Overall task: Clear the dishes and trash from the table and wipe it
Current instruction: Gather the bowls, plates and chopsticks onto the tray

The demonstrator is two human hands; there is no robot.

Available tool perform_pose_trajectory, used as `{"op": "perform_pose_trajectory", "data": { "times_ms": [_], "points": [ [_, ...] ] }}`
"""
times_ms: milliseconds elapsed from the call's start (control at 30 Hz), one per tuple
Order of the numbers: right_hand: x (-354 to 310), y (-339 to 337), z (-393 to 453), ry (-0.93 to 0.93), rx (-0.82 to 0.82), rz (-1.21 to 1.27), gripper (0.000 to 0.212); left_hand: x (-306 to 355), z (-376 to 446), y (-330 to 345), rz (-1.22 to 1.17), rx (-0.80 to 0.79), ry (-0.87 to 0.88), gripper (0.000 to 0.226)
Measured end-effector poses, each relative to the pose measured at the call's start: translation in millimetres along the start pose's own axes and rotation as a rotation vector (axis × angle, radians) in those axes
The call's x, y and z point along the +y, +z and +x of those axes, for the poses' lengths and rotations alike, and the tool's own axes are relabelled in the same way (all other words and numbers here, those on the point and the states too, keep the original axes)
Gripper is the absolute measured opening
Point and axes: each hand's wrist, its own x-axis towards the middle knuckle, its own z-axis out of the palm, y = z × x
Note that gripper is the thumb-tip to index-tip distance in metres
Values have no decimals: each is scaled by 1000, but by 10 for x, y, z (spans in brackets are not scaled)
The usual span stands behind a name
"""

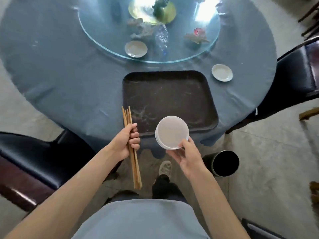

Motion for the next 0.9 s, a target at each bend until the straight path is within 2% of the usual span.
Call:
{"op": "perform_pose_trajectory", "data": {
  "times_ms": [200, 400, 533, 700, 900],
  "points": [
    [-628, 472, 676, 67, -116, -250, 45, 74, 189, 77, -177, 154, 79, 41],
    [-872, 1141, 1315, 86, -174, -290, 50, 276, 413, 1, -315, 238, 136, 41],
    [-902, 1587, 1628, 94, -184, -300, 51, 594, 583, -72, -325, 253, 155, 41],
    [-925, 1998, 1872, 93, -164, -301, 48, 1093, 841, -242, -328, 183, 174, 41],
    [-866, 2334, 2051, 88, -124, -278, 52, 1602, 1174, -486, -203, 223, 140, 40]
  ]
}}
